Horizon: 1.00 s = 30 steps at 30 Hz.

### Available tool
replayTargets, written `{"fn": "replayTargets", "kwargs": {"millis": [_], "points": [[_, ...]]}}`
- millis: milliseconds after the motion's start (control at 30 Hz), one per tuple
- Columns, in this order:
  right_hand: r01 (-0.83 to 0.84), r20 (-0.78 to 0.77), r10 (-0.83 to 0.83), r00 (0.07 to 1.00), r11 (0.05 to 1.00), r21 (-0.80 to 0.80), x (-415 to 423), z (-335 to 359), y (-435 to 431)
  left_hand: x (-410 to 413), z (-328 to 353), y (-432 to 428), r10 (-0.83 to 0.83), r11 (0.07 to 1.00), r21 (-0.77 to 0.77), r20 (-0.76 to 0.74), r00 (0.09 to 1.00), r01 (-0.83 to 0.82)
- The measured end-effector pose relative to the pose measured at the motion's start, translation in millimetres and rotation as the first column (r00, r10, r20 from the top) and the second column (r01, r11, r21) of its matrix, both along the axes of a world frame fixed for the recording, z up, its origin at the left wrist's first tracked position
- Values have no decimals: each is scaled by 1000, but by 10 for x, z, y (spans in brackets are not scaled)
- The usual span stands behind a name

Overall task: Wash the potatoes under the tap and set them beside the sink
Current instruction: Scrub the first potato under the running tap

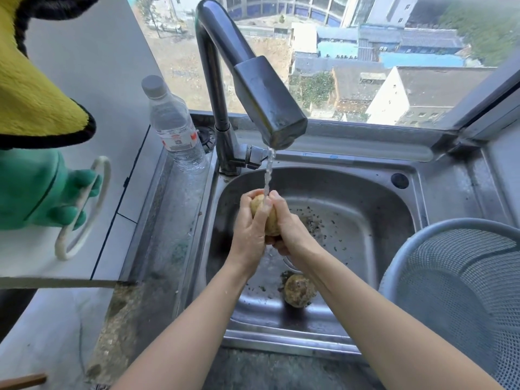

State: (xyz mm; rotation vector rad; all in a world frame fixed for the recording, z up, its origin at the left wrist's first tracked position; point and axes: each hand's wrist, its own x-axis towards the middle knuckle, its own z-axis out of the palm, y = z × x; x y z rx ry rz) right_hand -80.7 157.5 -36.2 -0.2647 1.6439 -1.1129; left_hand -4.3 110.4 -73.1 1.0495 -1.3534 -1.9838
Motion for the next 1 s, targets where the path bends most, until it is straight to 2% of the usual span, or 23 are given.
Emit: {"fn": "replayTargets", "kwargs": {"millis": [67,167,333,433,567,633,733,800,867,933,1000], "points": [[-9,-23,10,1000,999,36,37,-34,27,-56,20,12,89,996,-28,85,992,-87],[-18,-3,18,1000,996,92,57,-122,45,-132,87,-19,179,972,114,209,961,-206],[-58,277,2,961,979,195,-111,-117,35,125,-25,54,-153,987,-34,26,988,154],[-91,288,23,957,971,223,-132,-122,30,138,-77,65,-112,991,-72,21,993,114],[-103,241,45,970,967,235,-66,-154,10,-23,-2,65,137,986,-116,125,983,-122],[-91,269,25,963,968,235,-70,-149,19,1,-26,45,91,988,-137,108,990,-76],[-95,256,35,966,970,223,-108,-163,45,117,-105,40,-104,980,-163,84,991,116],[-101,247,44,968,970,222,-94,-171,39,100,-117,63,-64,976,-201,109,992,86],[-114,257,56,965,970,215,-70,-175,24,-8,-43,64,86,987,-147,118,989,-68],[-148,303,78,950,965,215,-82,-160,18,-75,30,6,195,977,57,134,972,-204],[-204,399,107,911,957,208,-146,-141,25,-18,19,-96,132,966,213,83,988,-147]]}}
